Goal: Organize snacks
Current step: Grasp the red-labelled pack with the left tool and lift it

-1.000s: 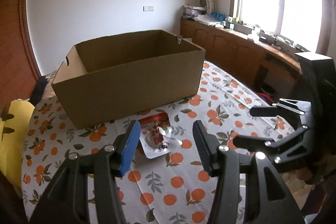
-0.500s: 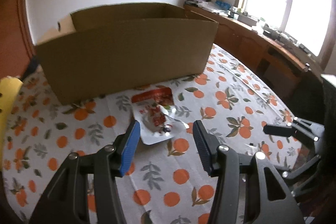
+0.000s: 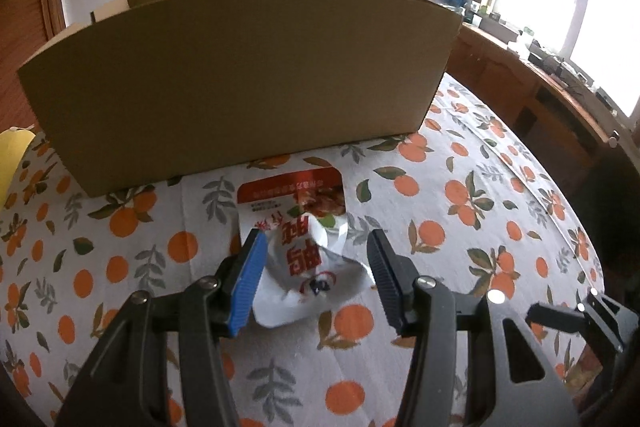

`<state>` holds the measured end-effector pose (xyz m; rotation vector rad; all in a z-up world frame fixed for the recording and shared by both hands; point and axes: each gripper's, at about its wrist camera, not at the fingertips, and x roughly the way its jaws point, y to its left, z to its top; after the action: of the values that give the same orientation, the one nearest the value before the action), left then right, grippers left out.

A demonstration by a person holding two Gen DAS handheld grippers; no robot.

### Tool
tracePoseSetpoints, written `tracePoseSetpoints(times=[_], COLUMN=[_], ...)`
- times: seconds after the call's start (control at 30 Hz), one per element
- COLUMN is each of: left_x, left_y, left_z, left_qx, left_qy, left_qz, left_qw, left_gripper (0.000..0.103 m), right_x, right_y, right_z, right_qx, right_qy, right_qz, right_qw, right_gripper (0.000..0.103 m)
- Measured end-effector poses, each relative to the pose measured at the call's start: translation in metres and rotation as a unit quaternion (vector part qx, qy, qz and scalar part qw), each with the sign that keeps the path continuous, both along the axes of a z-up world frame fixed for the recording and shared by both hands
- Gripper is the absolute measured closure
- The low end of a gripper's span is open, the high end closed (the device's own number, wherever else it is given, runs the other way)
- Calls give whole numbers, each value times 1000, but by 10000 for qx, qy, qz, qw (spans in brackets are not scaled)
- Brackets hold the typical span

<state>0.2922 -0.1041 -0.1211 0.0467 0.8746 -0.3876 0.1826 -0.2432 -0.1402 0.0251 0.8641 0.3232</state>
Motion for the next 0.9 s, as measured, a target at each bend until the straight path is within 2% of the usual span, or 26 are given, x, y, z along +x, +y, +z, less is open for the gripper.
tracePoseSetpoints(times=[0.13,0.4,0.47,0.5,0.57,0.67,0.73,0.83,0.9], left_x=[9,6,5,5,4,0,-4,-12,-15], left_y=[-5,-17,-16,-15,-10,-8,-6,-2,0], left_z=[-8,-10,-10,-10,-9,-8,-4,3,4], left_qx=[82,568,563,539,443,521,467,374,369], left_qy=[125,-26,-30,-31,-24,-73,-151,-178,-198], left_qz=[-10,-166,-179,-162,-172,-276,-323,-315,-347], left_qw=[9999,9982,9982,9984,9989,9982,9983,9986,9985], left_gripper=[51,51,51,60,60,61,69,73,74], right_x=[-1,-3,-4,-4,-4,-5,-7,-9,-11], right_y=[1,4,3,3,1,-3,-4,-7,-8], right_z=[-1,-2,-2,-2,-1,-1,0,0,0], right_qx=[31,-22,11,38,96,166,188,238,261], right_qy=[-40,-123,-120,-113,-98,-72,-58,-44,-41], right_qz=[28,65,47,35,7,-47,-75,-112,-132], right_qw=[10000,9999,9999,9999,9999,9998,9998,9996,9996], right_gripper=[19,19,19,19,19,20,20,21,29])
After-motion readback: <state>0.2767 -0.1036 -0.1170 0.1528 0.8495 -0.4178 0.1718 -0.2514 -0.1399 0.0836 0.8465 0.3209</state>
